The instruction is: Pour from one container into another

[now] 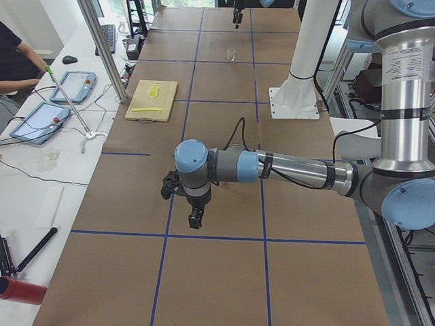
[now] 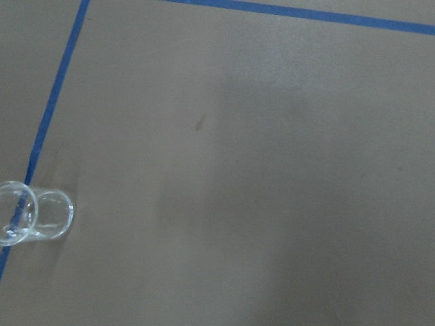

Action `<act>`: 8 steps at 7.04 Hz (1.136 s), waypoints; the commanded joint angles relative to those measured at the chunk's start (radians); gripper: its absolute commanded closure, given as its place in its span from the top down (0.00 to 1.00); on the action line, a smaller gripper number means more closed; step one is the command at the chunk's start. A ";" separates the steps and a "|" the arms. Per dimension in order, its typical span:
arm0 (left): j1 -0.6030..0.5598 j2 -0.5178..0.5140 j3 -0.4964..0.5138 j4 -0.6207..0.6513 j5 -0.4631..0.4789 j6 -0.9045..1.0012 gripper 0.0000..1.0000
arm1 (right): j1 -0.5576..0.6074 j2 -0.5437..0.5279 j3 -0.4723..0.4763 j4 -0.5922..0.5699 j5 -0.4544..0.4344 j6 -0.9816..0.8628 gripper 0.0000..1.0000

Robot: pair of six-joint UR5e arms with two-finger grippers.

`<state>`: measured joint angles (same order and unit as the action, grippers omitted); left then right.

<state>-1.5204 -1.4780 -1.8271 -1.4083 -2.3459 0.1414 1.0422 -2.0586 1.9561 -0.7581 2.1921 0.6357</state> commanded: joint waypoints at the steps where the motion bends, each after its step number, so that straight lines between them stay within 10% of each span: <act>1: 0.014 0.002 -0.021 0.028 0.000 -0.013 1.00 | 0.184 0.054 -0.009 -0.235 0.135 -0.297 1.00; 5: 0.008 0.016 0.001 0.015 0.002 -0.025 1.00 | 0.461 0.347 -0.019 -1.024 0.135 -0.906 1.00; 8: 0.005 -0.077 0.022 0.024 0.128 -0.014 1.00 | 0.527 0.360 -0.034 -1.110 0.209 -0.918 1.00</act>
<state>-1.5115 -1.5088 -1.8160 -1.3974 -2.2918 0.1220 1.5509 -1.7076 1.9326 -1.8444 2.3801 -0.2778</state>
